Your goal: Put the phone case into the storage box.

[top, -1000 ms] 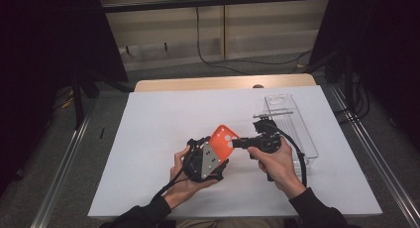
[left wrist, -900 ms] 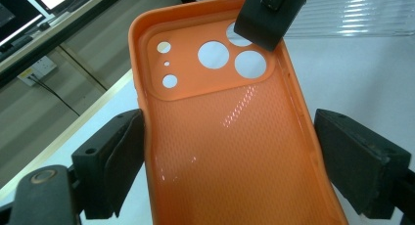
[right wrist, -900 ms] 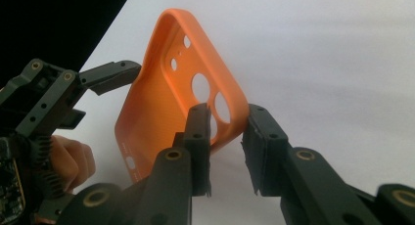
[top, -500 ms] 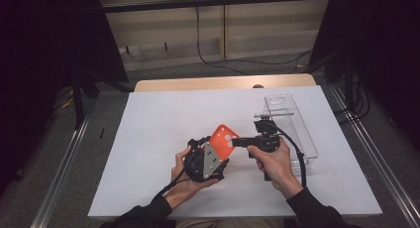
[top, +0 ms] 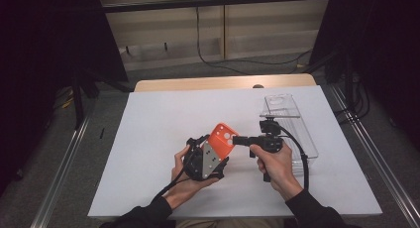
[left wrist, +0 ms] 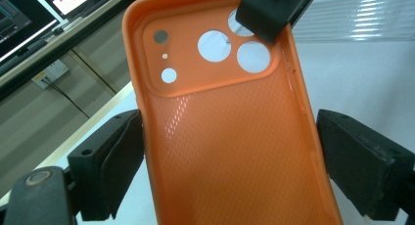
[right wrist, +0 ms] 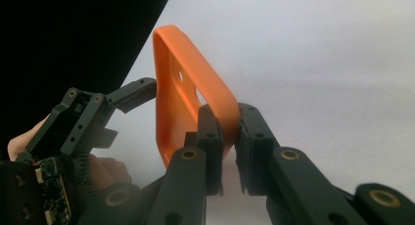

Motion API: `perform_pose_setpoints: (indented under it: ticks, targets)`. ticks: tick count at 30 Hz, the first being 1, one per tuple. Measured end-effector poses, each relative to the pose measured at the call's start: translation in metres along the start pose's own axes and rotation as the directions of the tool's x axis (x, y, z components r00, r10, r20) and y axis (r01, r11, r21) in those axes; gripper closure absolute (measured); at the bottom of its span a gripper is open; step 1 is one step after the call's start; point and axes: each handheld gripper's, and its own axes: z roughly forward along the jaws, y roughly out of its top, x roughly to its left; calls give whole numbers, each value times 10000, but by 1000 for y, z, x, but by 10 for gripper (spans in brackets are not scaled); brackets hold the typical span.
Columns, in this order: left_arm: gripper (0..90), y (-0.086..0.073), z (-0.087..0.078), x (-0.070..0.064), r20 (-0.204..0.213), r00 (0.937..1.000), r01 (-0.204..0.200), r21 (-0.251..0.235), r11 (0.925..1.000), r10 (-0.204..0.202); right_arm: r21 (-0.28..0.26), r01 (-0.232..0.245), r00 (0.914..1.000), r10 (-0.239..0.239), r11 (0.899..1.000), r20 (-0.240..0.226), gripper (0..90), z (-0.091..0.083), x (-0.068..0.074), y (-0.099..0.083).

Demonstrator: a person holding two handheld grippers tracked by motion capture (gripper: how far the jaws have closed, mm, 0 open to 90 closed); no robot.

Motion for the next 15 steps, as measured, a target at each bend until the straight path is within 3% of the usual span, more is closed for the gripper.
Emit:
perform_pose_setpoints:
  ticks: [7,8,10,12,15]
  targets:
    - [107,1,1,-3,-229,9997,75,56,10000,-73,-84,60,10000,-59,9999,35,816,-1,0,0]
    - [101,1,2,-2,-111,9999,64,94,9999,-63,-145,102,9999,-101,9998,69,816,-1,0,0]
    - [97,0,3,1,185,9989,429,45,9991,-430,-154,160,9998,-158,9998,108,824,-2,1,0]
    - [80,-1,4,3,169,9988,451,65,9990,-452,-151,182,9998,-181,9997,71,822,-2,1,0]
    - [72,-3,6,7,511,9956,782,68,9969,-785,-227,340,9994,-338,9992,99,823,-1,1,0]
